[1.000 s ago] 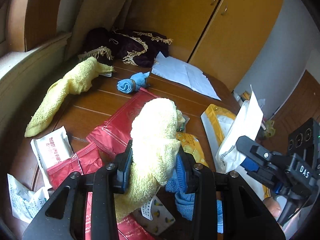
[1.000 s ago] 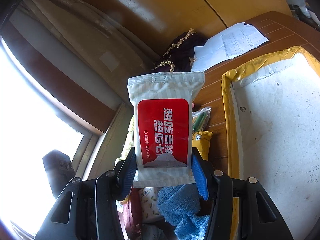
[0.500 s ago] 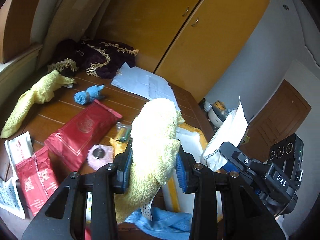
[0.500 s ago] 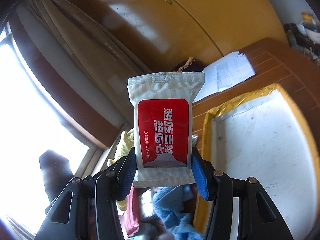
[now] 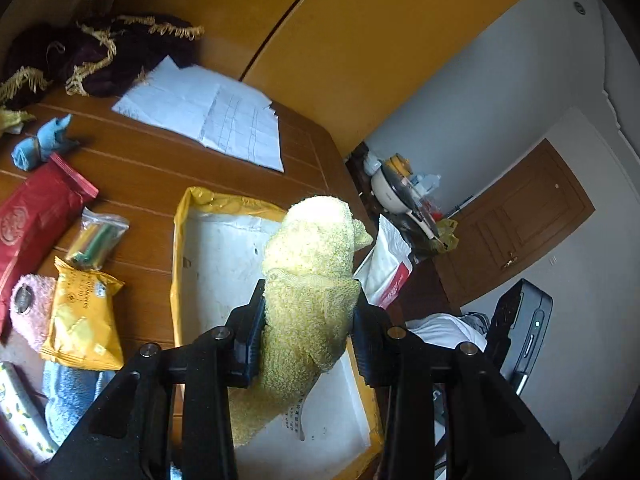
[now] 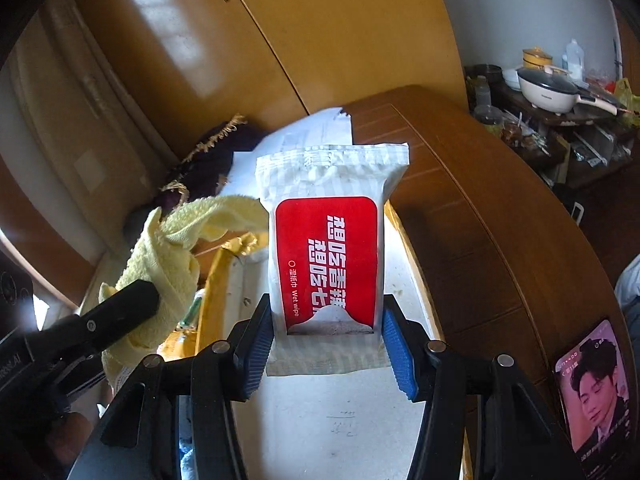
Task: Organize soft objects
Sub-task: 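Carry both items into the yellow-edged box and open both grippers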
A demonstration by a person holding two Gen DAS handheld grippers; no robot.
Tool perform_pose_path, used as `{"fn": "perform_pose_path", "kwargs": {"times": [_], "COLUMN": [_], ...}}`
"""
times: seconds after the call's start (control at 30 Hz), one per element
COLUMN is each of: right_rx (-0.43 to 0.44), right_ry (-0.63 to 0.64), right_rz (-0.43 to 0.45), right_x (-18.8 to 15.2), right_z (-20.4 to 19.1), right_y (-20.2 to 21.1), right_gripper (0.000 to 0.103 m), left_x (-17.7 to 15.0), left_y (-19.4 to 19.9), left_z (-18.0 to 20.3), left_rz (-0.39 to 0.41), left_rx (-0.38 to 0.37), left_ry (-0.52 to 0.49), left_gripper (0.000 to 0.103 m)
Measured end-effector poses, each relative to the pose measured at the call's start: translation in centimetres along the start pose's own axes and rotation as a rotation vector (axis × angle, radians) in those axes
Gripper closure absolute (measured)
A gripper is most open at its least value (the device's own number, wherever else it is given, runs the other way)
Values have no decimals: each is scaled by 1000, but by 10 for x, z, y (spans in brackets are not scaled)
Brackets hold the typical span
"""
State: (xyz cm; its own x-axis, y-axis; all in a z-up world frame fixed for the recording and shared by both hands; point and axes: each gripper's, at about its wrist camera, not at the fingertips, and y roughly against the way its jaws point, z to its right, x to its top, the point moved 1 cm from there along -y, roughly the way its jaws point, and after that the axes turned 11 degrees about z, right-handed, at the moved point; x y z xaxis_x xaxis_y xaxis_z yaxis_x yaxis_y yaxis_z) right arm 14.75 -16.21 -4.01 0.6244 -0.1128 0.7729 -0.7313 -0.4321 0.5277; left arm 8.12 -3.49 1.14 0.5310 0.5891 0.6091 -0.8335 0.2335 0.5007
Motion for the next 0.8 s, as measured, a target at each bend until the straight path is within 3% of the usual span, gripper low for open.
{"fn": "perform_pose_path", "kwargs": {"times": [0.07, 0.3, 0.6, 0.8], "right_rx": [-9, -38, -58, -64], "right_ry": [1, -9, -26, -14], "right_rz": [-43, -89, -116, -122], "right_x": [-9, -19, -15, -13], "right_z": [4, 12, 22, 21], "right_y": [-10, -23, -36, -39], "right_gripper": [50, 50, 49, 48], "left_x": [-4, -4, 22, 10], "left_y": [-21, -64, -75, -96], "left_z": [0, -13, 14, -4], "left_rz": [-49, -86, -58, -136], "left_rx": [-9, 91, 153, 204], "left_ry": [22, 33, -64, -34], "left_gripper": [69, 69, 69, 69]}}
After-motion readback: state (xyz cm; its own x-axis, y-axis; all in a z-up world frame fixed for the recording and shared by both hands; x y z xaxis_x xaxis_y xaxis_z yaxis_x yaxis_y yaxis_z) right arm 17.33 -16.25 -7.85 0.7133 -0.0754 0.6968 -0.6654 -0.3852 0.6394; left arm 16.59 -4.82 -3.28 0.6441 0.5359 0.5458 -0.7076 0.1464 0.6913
